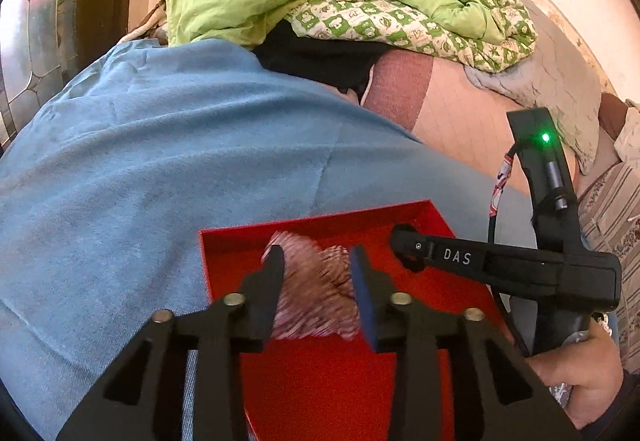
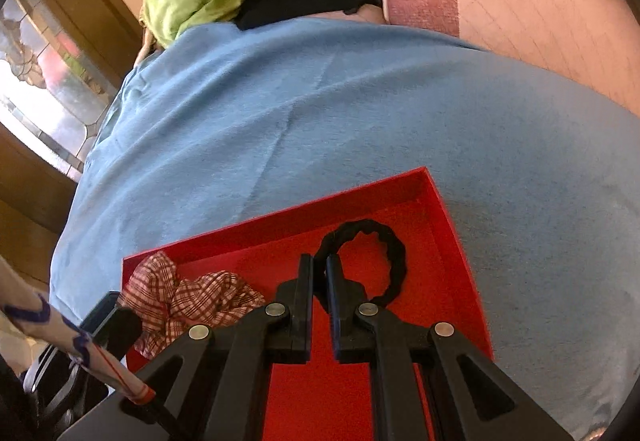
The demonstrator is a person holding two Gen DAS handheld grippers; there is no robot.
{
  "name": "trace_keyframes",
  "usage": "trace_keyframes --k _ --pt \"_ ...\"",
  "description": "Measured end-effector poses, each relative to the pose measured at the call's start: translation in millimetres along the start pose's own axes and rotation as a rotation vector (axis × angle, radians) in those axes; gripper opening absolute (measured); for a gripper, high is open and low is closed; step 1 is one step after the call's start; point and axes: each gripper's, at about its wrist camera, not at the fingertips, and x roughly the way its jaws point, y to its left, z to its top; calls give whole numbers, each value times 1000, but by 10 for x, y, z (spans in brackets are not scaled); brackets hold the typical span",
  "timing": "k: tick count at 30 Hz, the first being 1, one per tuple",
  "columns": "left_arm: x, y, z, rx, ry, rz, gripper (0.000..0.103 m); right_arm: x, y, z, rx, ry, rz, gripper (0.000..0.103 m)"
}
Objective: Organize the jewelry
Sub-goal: 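Carry both items into the red tray and open both tools to release, then grasp the leopard-print hair tie with the left tool while the right tool grasps the pearl bracelet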
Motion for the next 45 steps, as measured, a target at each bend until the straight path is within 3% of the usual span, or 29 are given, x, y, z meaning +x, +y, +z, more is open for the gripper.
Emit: trace_keyframes --k 6,14,20,27,31,35,40,45 --pt "-39 -25 14 6 -8 3 38 -145 -51 -4 19 -31 42 24" --pt "-190 -238 35 47 -55 7 56 -769 -159 -261 31 -115 135 24" --pt "-215 -572 -22 107 -68 10 59 -1171 -407 -709 53 -169 161 24" --pt "-222 -963 -200 174 -78 34 65 -1407 -625 -1207 45 -194 141 25" --pt "-296 -1144 -328 210 -104 66 76 -1656 -823 -1429 59 -228 129 26" --pt "-427 -1269 -490 246 -117 85 77 -1885 -1113 -1637 102 -266 110 29" --pt "-723 -1331 -677 246 -109 13 77 -2069 -1645 -1942 186 -319 43 29" --pt "-968 -1461 -1120 267 -39 -41 77 -2070 -2080 -2043 246 -275 28 29"
